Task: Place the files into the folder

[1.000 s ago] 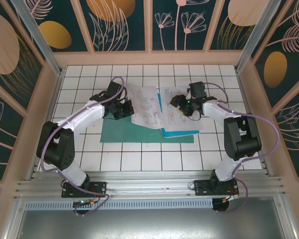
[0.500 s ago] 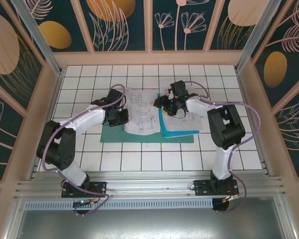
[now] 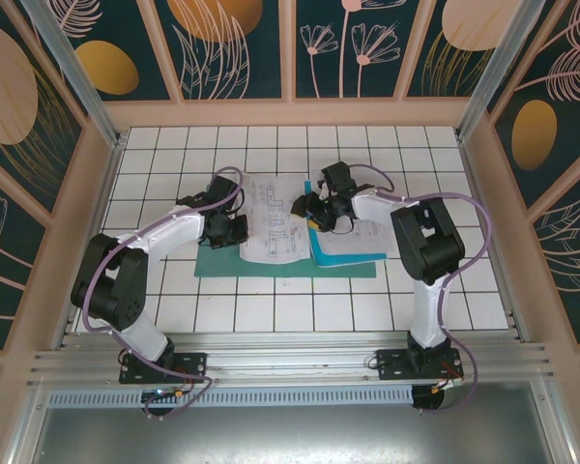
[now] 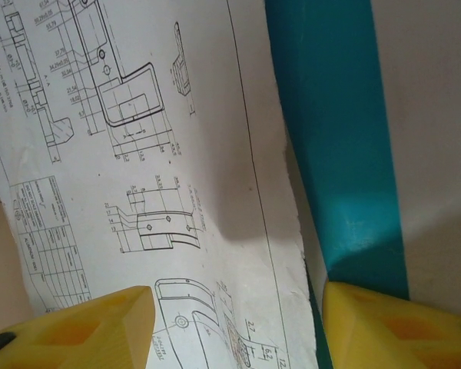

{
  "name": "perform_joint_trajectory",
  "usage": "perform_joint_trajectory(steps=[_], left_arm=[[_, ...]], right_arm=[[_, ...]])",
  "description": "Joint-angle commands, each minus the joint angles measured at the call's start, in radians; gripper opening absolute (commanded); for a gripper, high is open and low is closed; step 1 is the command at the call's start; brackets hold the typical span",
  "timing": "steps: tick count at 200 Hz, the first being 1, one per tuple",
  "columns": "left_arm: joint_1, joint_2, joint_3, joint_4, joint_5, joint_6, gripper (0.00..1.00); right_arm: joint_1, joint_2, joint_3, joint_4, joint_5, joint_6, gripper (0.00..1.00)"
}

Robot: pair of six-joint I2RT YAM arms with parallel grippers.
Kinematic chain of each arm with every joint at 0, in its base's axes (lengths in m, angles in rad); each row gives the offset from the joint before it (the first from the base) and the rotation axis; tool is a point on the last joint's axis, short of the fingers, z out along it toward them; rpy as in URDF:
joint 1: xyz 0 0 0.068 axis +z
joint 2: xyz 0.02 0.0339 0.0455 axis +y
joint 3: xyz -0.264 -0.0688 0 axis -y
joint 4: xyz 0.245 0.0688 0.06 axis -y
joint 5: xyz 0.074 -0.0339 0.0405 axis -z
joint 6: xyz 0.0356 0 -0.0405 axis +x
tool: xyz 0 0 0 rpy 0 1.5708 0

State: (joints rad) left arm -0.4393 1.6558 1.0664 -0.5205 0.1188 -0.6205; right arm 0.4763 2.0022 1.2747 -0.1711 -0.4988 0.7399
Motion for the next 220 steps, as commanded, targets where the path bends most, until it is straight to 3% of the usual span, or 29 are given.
perform_joint_trajectory(steps=[1, 91, 220], left_arm=[[0.002, 0.013, -0.016, 0.011, -0.003, 0.021, 0.0], [0.002, 0.006, -0.04, 0.036, -0.008, 0.054, 0.0], [0.002, 0.044, -0.041, 0.146, 0.005, 0.101, 0.0]], right_arm=[[0.01, 0.018, 0.042, 0.005, -0.023, 0.012, 0.59], [0.034, -0.069, 0.021, 0.08, -0.07, 0.051, 0.47], [0.033, 0.115, 0.213, -0.05, -0.006, -0.09, 0.41]])
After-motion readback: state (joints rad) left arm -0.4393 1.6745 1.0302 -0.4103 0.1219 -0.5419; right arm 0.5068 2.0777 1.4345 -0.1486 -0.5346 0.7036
